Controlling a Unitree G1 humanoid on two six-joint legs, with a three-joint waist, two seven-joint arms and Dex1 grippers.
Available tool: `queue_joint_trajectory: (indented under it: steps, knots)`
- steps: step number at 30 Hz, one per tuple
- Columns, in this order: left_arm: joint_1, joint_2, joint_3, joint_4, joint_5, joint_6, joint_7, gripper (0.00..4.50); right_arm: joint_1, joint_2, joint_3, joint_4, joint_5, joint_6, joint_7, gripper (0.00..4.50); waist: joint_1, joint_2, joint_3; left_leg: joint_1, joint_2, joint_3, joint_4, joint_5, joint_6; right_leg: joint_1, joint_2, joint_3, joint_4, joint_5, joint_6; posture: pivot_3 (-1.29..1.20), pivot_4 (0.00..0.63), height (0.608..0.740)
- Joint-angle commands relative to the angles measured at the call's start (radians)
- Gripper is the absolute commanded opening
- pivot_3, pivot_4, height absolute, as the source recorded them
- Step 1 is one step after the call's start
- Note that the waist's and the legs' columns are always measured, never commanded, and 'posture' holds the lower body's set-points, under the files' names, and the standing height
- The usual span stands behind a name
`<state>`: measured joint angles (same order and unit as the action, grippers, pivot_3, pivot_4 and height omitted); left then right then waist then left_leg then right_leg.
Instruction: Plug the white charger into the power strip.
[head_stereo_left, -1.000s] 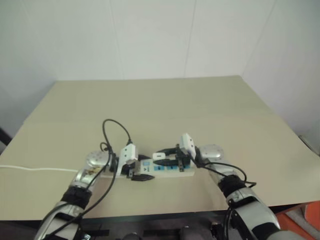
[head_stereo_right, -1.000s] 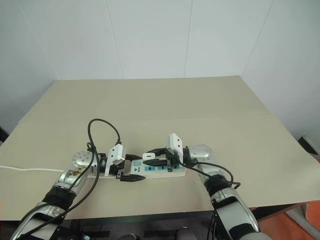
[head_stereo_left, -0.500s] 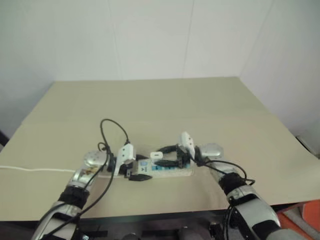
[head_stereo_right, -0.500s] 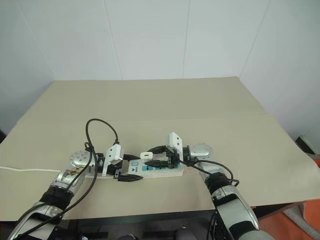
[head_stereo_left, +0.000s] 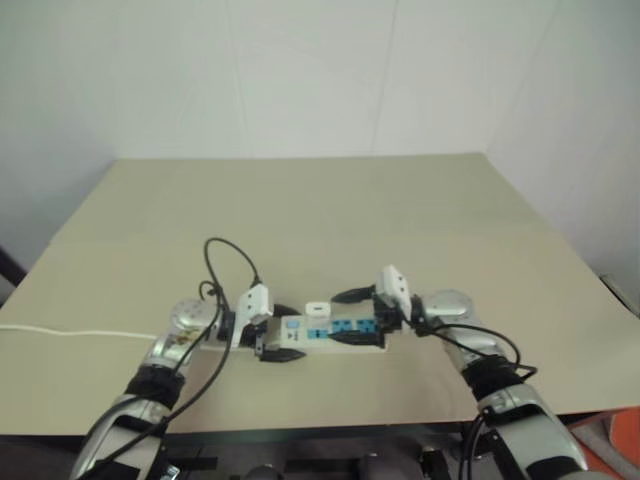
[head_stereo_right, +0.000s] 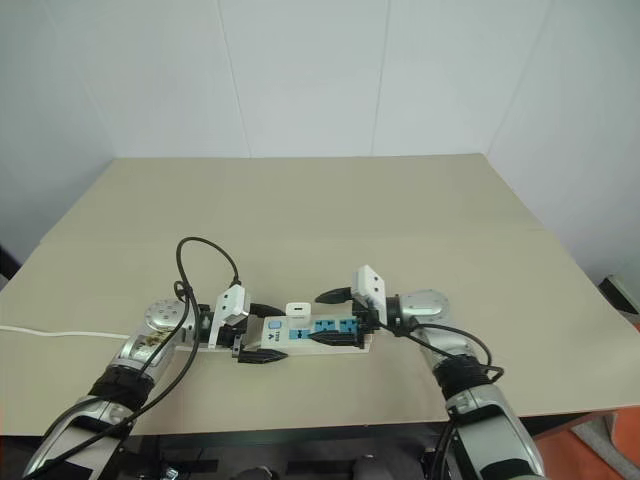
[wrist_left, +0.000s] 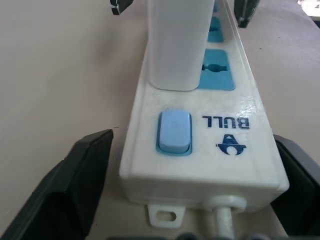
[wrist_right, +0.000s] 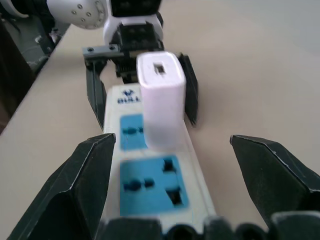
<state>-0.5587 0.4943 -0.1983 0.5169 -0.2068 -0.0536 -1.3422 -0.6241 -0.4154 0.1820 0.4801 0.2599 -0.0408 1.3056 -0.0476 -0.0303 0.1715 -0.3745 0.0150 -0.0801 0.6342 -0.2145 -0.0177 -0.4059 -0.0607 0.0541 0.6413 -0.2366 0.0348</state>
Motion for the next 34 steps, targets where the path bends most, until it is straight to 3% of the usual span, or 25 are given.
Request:
queue_joint_trajectory:
  steps: [1,4,8,11,18,23,34]
  knots:
    - [-0.017,-0.006,0.042,-0.045,-0.062,0.008,-0.041,4.48,0.004,-0.044,-0.059,-0.096,0.040,0.036,-0.004,4.40,0.003,0.001,0.001,-0.002,0.000,0.000,0.000,0.000,0.000,-0.002,0.000,0.000,0.000,0.000,0.000,0.00,0.150,0.740]
    - [-0.007,0.023,0.066,-0.110,-0.102,0.040,-0.080,4.48,0.002,-0.081,-0.100,-0.145,0.058,0.065,-0.017,4.40,0.003,0.002,0.002,-0.016,0.000,0.000,0.003,0.000,0.000,-0.017,0.000,0.001,0.004,0.004,-0.005,0.00,0.150,0.740]
    - [0.041,0.164,0.110,-0.294,-0.200,0.192,-0.184,4.48,0.037,-0.180,-0.178,-0.248,0.100,0.113,-0.018,4.40,0.000,0.003,0.007,-0.017,0.000,0.000,0.003,0.000,0.000,-0.018,0.000,0.001,0.004,0.005,-0.007,0.00,0.150,0.740]
    - [0.079,0.255,0.148,-0.381,-0.239,0.255,-0.210,4.48,0.068,-0.249,-0.221,-0.298,0.117,0.144,-0.022,4.40,0.002,0.005,0.011,-0.016,0.000,0.001,0.003,0.000,0.000,-0.017,0.000,0.001,0.003,0.001,-0.001,0.00,0.150,0.740]
    - [0.097,0.423,0.285,-0.362,-0.186,0.257,-0.098,4.48,0.218,-0.423,-0.367,-0.411,0.162,0.242,-0.055,4.40,0.007,0.005,0.018,-0.017,0.000,0.001,0.003,0.000,0.000,-0.017,0.000,0.000,0.002,0.001,-0.001,0.00,0.150,0.740]
    - [0.145,0.456,0.363,-0.400,-0.245,0.332,-0.071,4.48,0.340,-0.511,-0.434,-0.514,0.178,0.339,-0.096,4.40,0.002,0.006,0.019,-0.017,0.000,0.003,0.003,0.000,0.000,-0.017,-0.001,0.002,0.001,0.001,-0.001,0.00,0.150,0.740]
    - [0.184,0.442,0.359,-0.456,-0.261,0.367,-0.025,4.48,0.400,-0.538,-0.464,-0.596,0.212,0.422,-0.137,4.40,0.004,0.006,0.019,-0.017,0.001,0.004,0.003,0.000,0.000,-0.017,0.000,0.003,0.000,0.001,-0.001,0.00,0.150,0.740]
